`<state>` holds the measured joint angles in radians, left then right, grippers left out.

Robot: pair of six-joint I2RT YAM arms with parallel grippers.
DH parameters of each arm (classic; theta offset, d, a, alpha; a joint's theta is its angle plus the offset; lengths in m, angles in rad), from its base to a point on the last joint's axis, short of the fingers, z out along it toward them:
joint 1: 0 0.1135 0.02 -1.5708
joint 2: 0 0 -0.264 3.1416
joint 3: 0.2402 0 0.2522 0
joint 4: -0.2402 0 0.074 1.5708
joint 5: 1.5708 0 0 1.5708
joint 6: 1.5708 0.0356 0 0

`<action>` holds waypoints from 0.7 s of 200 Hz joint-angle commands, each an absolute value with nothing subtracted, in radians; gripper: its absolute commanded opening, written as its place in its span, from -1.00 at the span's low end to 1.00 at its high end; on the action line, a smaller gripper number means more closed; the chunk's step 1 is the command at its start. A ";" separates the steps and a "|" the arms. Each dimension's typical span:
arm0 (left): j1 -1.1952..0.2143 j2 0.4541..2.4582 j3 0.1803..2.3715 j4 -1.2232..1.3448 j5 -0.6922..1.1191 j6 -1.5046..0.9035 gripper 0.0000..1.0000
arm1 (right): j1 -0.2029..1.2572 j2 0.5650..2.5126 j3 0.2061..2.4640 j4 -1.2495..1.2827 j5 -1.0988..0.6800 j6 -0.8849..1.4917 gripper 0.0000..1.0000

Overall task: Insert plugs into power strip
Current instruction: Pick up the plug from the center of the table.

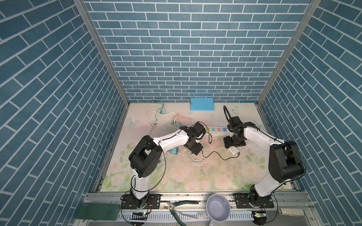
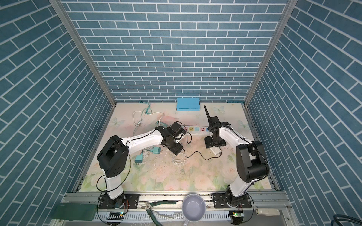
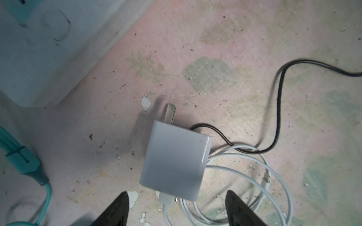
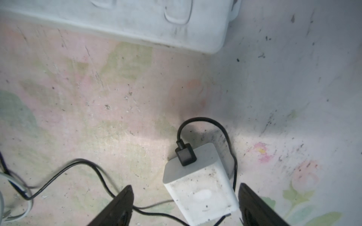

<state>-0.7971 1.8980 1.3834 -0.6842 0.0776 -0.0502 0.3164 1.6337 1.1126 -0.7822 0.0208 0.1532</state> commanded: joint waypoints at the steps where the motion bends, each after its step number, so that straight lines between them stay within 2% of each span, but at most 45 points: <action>1: -0.789 1.895 1.391 -0.681 0.107 -0.037 0.52 | 0.308 1.587 1.083 -0.790 0.008 0.179 0.68; 75: -0.769 1.979 1.428 -0.671 0.124 -0.014 0.39 | 0.302 1.520 1.062 -0.792 -0.007 0.208 0.68; 103: -0.766 2.006 1.460 -0.675 0.125 -0.005 0.40 | 0.301 1.477 1.046 -0.788 -0.024 0.216 0.68; 140: -0.763 2.032 1.504 -0.715 0.121 -0.003 0.29 | 0.301 1.441 1.034 -0.787 -0.036 0.223 0.67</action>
<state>-0.7704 2.0167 1.4654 -0.6754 0.1173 -0.0147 0.3046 1.4727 1.0676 -0.7799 -0.0139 0.1871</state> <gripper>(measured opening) 0.654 0.838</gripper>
